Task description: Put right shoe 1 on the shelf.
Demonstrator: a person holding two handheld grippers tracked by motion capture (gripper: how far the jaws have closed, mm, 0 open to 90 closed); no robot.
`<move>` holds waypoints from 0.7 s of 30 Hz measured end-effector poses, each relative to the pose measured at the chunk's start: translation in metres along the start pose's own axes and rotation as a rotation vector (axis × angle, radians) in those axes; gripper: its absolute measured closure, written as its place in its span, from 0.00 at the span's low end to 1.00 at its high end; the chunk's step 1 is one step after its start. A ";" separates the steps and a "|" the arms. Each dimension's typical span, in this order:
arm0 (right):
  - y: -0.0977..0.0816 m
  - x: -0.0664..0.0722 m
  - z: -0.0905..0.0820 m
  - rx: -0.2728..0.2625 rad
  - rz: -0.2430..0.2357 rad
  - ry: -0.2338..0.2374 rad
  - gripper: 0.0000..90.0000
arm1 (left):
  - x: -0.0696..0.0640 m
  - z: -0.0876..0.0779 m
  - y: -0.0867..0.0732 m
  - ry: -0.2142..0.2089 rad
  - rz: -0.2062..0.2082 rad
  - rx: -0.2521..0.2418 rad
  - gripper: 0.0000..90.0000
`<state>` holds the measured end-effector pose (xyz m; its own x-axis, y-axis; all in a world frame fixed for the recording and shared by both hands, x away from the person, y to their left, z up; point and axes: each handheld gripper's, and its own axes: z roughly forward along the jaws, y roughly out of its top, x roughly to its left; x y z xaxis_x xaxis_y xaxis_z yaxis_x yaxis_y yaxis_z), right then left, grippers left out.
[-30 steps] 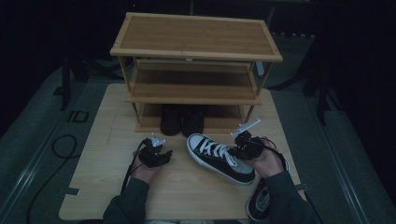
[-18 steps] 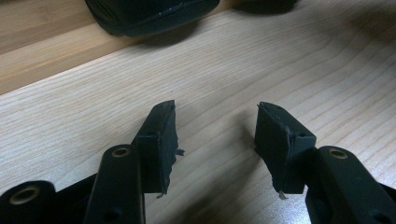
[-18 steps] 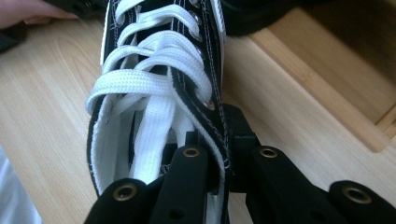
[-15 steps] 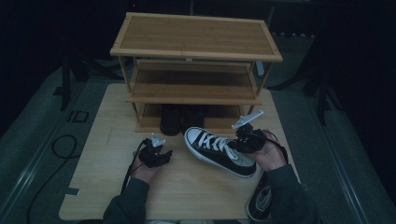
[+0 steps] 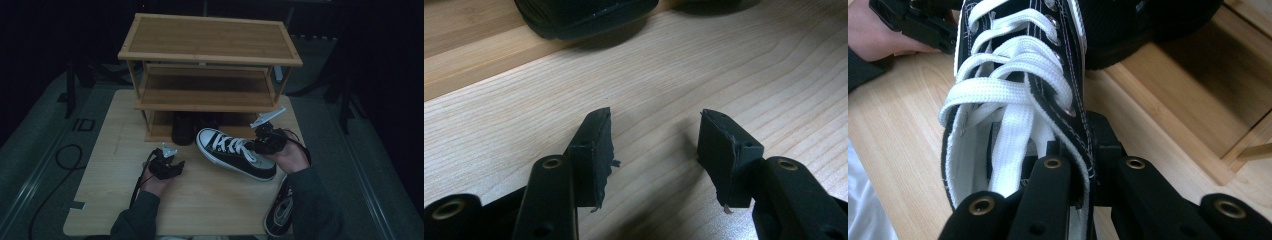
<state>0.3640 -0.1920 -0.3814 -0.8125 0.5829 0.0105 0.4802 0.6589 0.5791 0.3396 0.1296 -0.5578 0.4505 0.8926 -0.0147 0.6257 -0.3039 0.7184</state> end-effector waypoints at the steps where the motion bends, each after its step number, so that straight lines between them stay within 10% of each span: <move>1: 0.002 -0.001 -0.001 0.000 0.001 0.001 0.98 | 0.000 0.000 0.000 -0.001 0.000 0.000 0.54; 21: 0.045 -0.020 -0.028 -0.061 -0.014 -0.014 0.98 | 0.000 0.000 0.000 -0.002 0.003 -0.001 0.54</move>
<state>0.3926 -0.1871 -0.3325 -0.8142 0.5805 -0.0090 0.4474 0.6373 0.6274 0.3398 0.1295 -0.5580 0.4536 0.8911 -0.0146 0.6237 -0.3058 0.7193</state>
